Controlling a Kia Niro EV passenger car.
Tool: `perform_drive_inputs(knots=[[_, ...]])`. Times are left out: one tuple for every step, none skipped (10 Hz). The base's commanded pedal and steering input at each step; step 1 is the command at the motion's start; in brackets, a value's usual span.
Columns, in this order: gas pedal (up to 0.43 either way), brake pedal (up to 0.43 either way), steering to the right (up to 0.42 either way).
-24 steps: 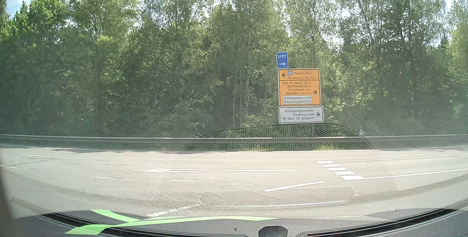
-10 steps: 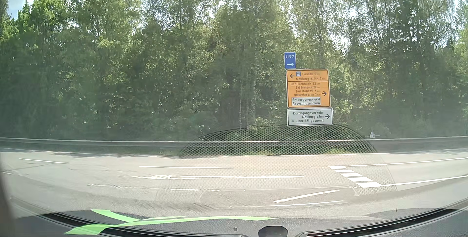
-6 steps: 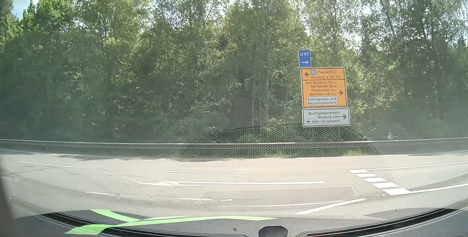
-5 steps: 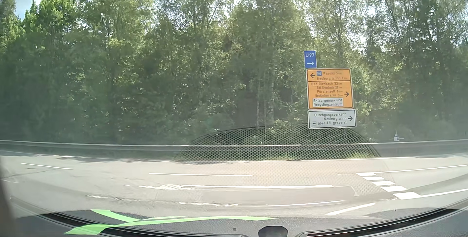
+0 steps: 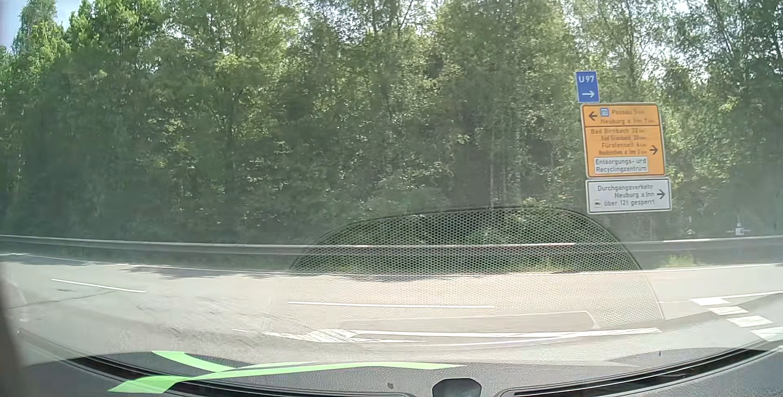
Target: Follow the waypoints while adhering to traffic rules and regulations
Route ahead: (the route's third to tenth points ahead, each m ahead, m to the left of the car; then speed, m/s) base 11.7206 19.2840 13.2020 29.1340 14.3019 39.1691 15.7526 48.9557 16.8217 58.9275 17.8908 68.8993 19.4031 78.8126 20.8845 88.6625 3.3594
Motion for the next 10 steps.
perform_drive_inputs(knots=[[0.449, 0.000, -0.383], [0.449, 0.000, -0.384], [0.441, 0.000, -0.393], [0.429, 0.000, -0.409], [0.370, 0.000, -0.431], [0.350, 0.000, -0.438], [0.331, 0.000, -0.438], [0.331, 0.000, -0.437], [0.331, 0.000, -0.437], [0.331, 0.000, -0.436]])
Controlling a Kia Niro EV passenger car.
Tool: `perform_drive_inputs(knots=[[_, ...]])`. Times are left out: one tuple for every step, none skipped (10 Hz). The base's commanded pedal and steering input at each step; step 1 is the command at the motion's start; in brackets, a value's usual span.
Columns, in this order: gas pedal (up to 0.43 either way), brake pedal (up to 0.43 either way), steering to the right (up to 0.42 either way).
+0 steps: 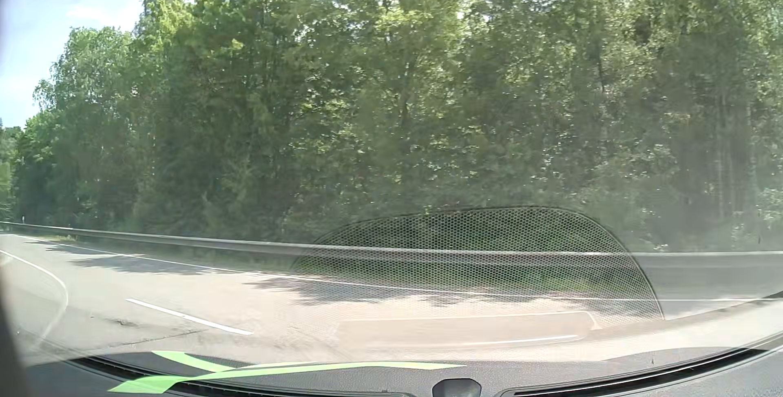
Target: Follow the waypoints while adhering to traffic rules and regulations
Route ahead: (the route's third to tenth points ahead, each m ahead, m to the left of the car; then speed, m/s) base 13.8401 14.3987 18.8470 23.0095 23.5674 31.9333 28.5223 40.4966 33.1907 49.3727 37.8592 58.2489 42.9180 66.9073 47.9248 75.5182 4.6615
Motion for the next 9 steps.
perform_drive_inputs(knots=[[0.331, 0.000, -0.432], [0.331, 0.000, -0.421], [0.331, 0.000, -0.407], [0.331, 0.000, -0.401], [0.331, 0.000, -0.401], [0.331, 0.000, -0.401], [0.331, 0.000, -0.401], [0.331, 0.000, -0.401], [0.331, 0.000, -0.399]])
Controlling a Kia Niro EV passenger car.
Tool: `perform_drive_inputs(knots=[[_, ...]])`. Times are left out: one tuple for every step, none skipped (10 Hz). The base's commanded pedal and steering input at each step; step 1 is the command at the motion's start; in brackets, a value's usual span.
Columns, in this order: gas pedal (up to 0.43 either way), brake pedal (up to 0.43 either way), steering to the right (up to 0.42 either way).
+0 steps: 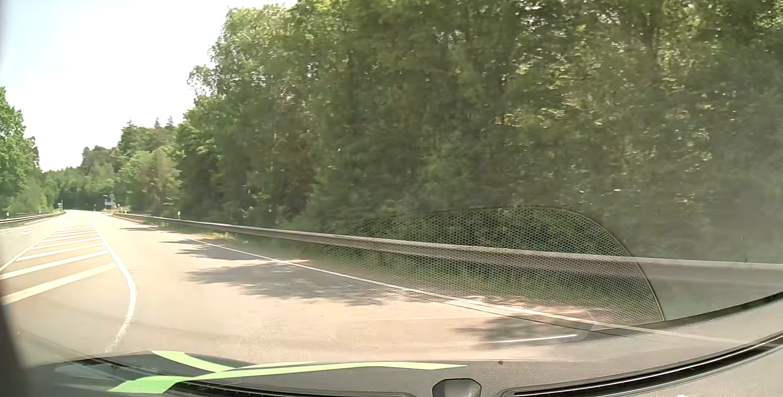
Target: Follow the waypoints while adhering to traffic rules and regulations
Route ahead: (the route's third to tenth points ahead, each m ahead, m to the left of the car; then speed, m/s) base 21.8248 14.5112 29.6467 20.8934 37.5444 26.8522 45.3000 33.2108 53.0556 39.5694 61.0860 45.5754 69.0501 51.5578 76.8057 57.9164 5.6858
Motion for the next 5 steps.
perform_drive_inputs(knots=[[0.331, 0.000, -0.394], [0.331, 0.000, -0.390], [0.331, 0.000, -0.383], [0.331, 0.000, -0.370], [0.331, 0.000, -0.352]])
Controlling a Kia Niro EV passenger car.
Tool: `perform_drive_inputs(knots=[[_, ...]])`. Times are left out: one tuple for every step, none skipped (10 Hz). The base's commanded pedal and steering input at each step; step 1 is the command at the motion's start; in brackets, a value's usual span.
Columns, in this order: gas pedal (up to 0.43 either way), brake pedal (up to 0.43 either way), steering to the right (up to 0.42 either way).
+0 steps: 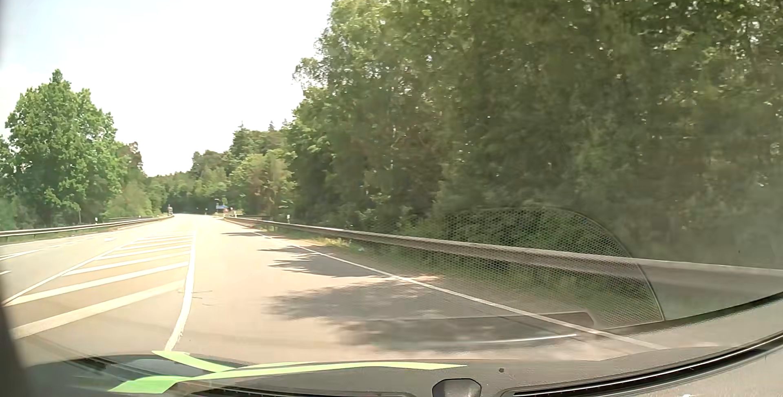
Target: Follow the waypoints while adhering to traffic rules and regulations
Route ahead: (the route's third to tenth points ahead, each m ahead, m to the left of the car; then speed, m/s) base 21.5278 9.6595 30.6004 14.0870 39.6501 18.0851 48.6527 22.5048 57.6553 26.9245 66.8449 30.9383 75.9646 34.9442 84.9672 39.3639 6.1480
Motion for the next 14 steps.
perform_drive_inputs(knots=[[0.331, 0.000, -0.333], [0.339, 0.000, -0.314], [0.339, 0.000, -0.289], [0.339, 0.000, -0.259], [0.339, 0.000, -0.219], [0.339, 0.000, -0.188], [0.339, 0.000, -0.149], [0.339, 0.000, -0.121], [0.350, 0.000, -0.094], [0.350, 0.000, -0.084], [0.370, 0.000, -0.078], [0.378, 0.000, -0.077], [0.390, 0.000, -0.077], [0.390, 0.000, -0.077]])
